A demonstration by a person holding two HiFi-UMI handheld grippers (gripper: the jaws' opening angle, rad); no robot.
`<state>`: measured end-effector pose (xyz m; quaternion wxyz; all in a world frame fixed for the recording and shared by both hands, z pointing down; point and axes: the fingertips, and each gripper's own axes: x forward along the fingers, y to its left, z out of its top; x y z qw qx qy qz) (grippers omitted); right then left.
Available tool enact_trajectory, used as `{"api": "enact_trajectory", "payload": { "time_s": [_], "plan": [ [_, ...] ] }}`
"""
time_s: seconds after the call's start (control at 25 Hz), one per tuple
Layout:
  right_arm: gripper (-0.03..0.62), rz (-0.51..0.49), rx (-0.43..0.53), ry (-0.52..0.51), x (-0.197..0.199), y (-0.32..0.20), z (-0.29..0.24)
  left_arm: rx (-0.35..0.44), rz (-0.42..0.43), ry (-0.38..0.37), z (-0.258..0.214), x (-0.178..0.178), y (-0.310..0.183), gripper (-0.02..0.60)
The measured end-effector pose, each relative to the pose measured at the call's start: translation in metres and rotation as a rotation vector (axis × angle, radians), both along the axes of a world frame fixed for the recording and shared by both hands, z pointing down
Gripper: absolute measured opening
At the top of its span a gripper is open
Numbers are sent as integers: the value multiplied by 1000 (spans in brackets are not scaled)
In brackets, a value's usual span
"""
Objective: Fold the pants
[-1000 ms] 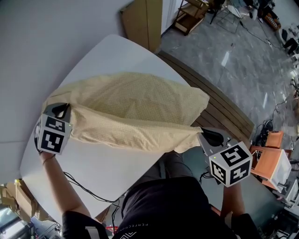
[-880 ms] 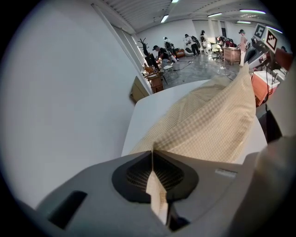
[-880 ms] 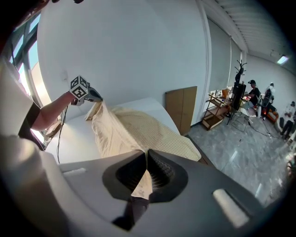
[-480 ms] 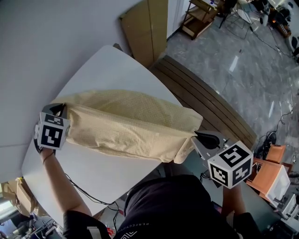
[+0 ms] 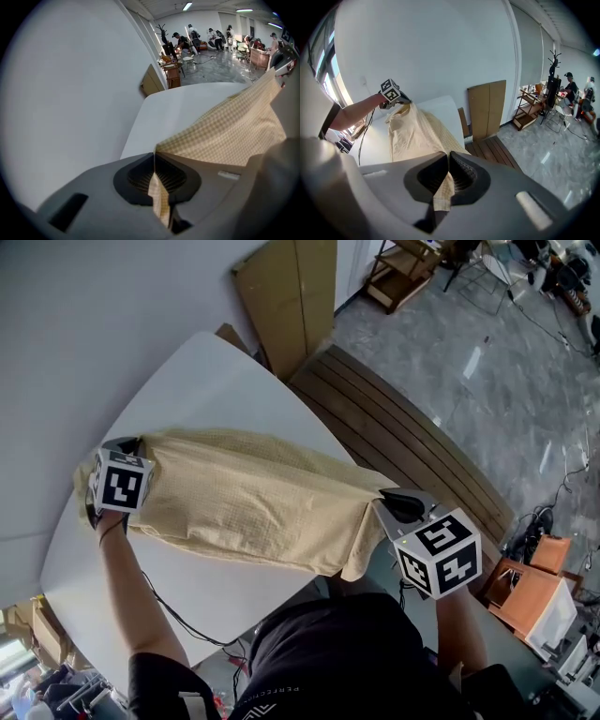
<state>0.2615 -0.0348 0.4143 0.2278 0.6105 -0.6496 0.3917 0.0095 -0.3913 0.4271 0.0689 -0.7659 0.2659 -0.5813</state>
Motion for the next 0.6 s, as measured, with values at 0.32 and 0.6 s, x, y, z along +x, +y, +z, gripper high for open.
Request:
{"api": "enact_trajectory", "payload": {
  "time_s": [0.32, 0.6],
  "plan": [
    [5, -3, -37, 25, 15, -15, 31, -17, -26, -9, 34, 10, -10, 12],
    [8, -20, -29, 31, 17, -21, 42, -18, -7, 18, 41, 18, -9, 36]
  ]
}}
